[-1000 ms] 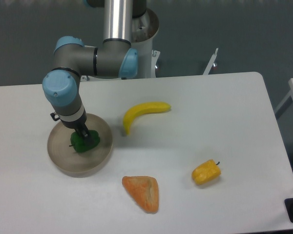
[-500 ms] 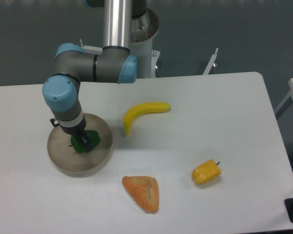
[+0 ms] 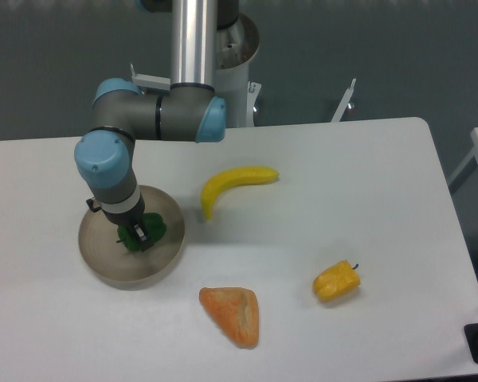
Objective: Pick up the green pepper from the plate
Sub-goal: 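Lift the green pepper up off the plate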
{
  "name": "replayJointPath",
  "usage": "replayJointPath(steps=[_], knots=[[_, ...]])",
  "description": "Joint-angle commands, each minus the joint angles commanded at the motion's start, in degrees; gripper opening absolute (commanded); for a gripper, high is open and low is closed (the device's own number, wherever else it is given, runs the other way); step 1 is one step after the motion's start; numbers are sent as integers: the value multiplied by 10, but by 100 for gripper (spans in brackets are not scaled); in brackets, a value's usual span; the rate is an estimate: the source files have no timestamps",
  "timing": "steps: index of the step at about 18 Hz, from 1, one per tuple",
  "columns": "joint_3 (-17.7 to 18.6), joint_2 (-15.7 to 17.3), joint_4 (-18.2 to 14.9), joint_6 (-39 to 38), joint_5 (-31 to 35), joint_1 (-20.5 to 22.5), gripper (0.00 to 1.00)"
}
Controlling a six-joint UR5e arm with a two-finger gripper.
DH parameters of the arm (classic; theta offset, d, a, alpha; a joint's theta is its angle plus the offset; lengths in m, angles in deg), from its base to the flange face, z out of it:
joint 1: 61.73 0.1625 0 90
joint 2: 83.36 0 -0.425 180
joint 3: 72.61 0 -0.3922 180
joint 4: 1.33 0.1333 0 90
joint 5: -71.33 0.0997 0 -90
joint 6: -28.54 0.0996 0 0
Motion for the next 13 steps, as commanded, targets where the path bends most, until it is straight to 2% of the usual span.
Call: replayJointPath(steps=[3,8,10,11,13], knots=[[0,36,-3,0,-16,33,20],[-9,60,-28,24,-14,92,21],[-9,66,-42,67,-13,133,21],[-9,68,-61,109,-12,165,21],[-13,68,-85,161,-11,201,21]])
